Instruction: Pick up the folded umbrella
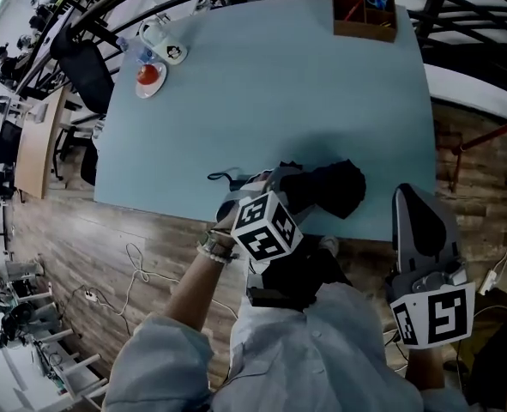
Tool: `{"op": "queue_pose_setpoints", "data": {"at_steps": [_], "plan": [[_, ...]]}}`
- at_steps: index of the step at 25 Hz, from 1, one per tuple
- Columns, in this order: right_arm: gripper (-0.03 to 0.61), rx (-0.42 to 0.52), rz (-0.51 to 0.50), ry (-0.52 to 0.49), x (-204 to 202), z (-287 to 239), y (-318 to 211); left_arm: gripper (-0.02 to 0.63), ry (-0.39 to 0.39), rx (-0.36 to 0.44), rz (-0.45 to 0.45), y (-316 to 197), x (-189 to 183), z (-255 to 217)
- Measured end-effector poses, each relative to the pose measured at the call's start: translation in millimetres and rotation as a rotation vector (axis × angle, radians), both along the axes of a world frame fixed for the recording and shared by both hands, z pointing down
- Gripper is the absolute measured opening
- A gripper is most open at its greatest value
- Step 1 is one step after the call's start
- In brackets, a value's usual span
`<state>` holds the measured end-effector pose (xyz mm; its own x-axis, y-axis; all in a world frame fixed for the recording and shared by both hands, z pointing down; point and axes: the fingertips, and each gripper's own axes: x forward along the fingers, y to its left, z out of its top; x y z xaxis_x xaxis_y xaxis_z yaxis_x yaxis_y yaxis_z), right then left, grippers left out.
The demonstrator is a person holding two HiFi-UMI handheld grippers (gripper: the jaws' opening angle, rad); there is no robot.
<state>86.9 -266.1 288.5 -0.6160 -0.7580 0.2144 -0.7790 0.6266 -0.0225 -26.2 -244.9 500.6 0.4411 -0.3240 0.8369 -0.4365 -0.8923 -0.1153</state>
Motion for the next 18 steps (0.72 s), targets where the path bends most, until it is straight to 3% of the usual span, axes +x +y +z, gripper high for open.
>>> {"op": "queue_pose_setpoints", "data": {"at_steps": [3,10,14,18], "plan": [[0.000,-0.012,0.029,0.000,4.1,1.3,-2.3,0.227,-0.006,-0.038,0.039,-2.1,3.1,13.3],[0.000,-0.050,0.070,-0.004,4.6,11.8,-6.2,0.238,-0.144,-0.131,0.154,-2.6,-5.6,57.6],[0.000,-0.062,0.078,-0.001,1.2,15.3,-4.7,0.238,-0.236,-0.129,0.228,-4.2,-11.1,73.9],[0.000,-0.069,0.081,-0.001,-3.8,18.7,-4.3,0.242,-0.264,-0.167,0.281,-3.9,-8.4,83.5]]}}
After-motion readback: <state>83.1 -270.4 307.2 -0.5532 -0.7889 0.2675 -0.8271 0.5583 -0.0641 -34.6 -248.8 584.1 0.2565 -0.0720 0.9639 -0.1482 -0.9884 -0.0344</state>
